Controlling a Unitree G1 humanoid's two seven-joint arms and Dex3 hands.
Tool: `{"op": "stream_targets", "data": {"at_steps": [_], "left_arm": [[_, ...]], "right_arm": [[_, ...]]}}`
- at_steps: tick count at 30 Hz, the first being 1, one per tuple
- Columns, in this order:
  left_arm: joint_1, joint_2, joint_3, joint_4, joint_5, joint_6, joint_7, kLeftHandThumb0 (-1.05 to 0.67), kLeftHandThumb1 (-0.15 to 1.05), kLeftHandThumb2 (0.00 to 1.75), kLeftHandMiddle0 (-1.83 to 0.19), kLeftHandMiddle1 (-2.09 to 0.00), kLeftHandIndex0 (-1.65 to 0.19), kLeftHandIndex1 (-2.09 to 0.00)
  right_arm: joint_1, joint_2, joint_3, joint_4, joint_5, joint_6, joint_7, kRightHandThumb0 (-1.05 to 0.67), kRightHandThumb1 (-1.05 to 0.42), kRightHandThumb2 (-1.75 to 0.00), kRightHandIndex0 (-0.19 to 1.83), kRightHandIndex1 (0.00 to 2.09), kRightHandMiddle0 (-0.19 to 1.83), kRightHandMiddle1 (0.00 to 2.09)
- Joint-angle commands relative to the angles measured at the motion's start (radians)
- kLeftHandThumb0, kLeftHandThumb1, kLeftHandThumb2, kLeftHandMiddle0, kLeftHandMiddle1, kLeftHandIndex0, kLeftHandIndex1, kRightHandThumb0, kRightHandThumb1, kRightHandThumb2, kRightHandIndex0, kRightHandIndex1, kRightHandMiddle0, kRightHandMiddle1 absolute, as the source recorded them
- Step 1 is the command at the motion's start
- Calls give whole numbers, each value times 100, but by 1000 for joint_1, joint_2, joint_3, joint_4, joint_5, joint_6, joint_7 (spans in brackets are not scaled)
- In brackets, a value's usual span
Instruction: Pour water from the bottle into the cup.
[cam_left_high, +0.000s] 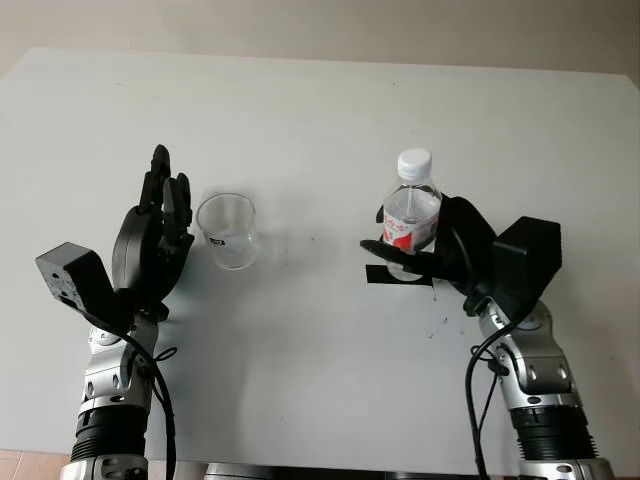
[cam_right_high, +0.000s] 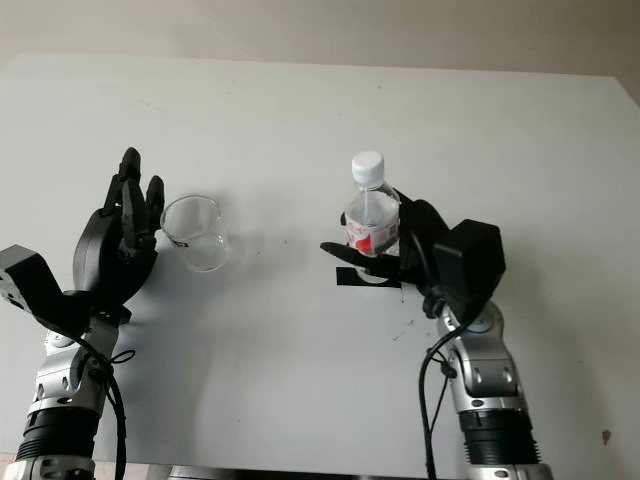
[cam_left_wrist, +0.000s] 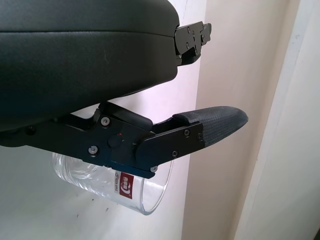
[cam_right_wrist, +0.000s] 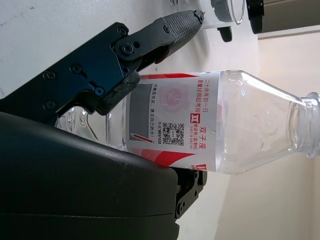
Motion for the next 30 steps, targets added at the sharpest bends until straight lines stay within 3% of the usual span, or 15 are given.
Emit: {"op": "stream_targets", "data": {"at_steps": [1,10,19,22,26,27,29,30], "left_arm": [[-13,14,7,1,-2,-4,-7,-77,105,70,19,0,19,0],[-16,21,8,0,-1,1,-9,-77,105,70,19,0,19,0],[-15,29,17,1,-8,-1,-20,-77,105,69,19,0,19,0],[-15,32,21,2,-13,-2,-28,-77,105,68,19,0,19,0],[-15,32,23,0,-15,0,-26,-77,105,67,19,0,19,0],[-14,31,23,-2,-17,3,-25,-77,105,67,19,0,19,0],[-13,31,23,-6,-17,6,-24,-77,105,68,19,0,19,0],[-12,31,23,-6,-17,6,-24,-77,105,68,19,0,19,0]], "right_arm": [[-3,19,-4,16,9,-25,-9,-32,-105,-28,98,209,72,209],[-8,65,-13,83,32,-44,-41,-34,-105,-27,111,209,77,209],[14,67,3,137,-6,-143,-56,-36,-105,-29,115,209,77,209],[30,63,13,122,-21,-144,-56,-38,-105,-26,93,209,49,209],[54,58,26,115,-66,-197,-83,-42,-105,-15,36,209,10,209],[61,54,31,118,-85,-223,-94,-43,-105,-13,30,209,7,209],[71,47,36,129,-101,-266,-94,-49,-103,-8,-8,206,-12,204],[79,42,39,127,-102,-274,-84,-50,-103,-7,-13,205,-16,202]]}}
